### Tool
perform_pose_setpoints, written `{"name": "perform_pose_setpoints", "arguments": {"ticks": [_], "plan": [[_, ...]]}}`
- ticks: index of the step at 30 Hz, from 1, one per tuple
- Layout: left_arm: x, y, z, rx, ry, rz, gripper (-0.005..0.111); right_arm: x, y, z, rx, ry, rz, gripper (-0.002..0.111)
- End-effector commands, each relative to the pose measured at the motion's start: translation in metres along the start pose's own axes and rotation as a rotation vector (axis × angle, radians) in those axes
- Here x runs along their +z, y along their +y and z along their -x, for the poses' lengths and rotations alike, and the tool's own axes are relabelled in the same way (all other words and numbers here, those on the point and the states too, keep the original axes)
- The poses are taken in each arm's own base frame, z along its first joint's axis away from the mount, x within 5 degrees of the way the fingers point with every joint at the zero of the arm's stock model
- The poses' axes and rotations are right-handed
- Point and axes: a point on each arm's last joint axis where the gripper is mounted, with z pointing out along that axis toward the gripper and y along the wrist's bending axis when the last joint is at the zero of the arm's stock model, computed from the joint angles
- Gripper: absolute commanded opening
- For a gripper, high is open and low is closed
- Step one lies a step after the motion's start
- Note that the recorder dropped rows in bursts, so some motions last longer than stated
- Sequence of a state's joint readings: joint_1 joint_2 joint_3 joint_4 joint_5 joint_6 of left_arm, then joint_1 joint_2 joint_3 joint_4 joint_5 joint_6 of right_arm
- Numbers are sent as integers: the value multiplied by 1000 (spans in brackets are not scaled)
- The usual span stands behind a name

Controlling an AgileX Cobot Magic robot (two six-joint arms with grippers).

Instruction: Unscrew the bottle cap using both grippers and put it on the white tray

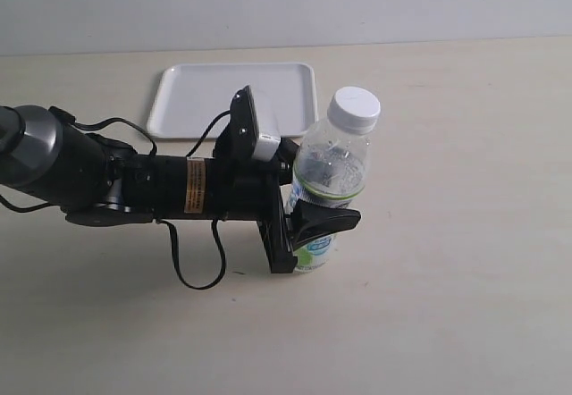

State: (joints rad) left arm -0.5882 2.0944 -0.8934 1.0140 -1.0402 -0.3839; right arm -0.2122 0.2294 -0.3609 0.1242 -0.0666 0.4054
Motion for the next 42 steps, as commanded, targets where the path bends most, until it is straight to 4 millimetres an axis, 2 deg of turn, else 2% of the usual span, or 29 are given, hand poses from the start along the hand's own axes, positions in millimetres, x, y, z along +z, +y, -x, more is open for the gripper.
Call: {"name": "perform_pose_setpoints", "arguments": {"ticks": [1, 3, 6, 9, 13, 16, 19, 22, 33, 36, 42], "plan": [[-2, 1, 8, 15, -33, 3, 0, 52, 20, 32, -185, 202, -82, 0], [-2, 1, 8, 15, -33, 3, 0, 81, 26, 42, -282, 359, -133, 0], [-2, 1, 8, 17, -31, 4, 0, 122, 28, 46, -420, 621, -205, 0], [-2, 1, 8, 19, -29, 4, 0, 154, 26, 42, -420, 886, -278, 0], [-2, 1, 7, 19, -20, 8, 0, 187, 36, 15, -364, 1252, -198, 0], [-2, 1, 7, 24, -19, 9, 0, 209, 48, -20, -290, 1377, -64, 0], [-2, 1, 7, 28, -20, 7, 0, 212, 65, -49, -303, 1468, 61, 0], [-2, 1, 7, 28, -18, 8, 0, 207, 85, -67, -358, 1519, 136, 0], [-2, 1, 7, 28, -16, 9, 0, 168, 150, -94, -484, 1601, 382, 2], [-2, 1, 7, 28, -16, 9, 0, 159, 161, -98, -505, 1614, 435, 14], [-2, 1, 7, 28, -16, 9, 0, 154, 167, -106, -557, 1628, 437, 60]]}}
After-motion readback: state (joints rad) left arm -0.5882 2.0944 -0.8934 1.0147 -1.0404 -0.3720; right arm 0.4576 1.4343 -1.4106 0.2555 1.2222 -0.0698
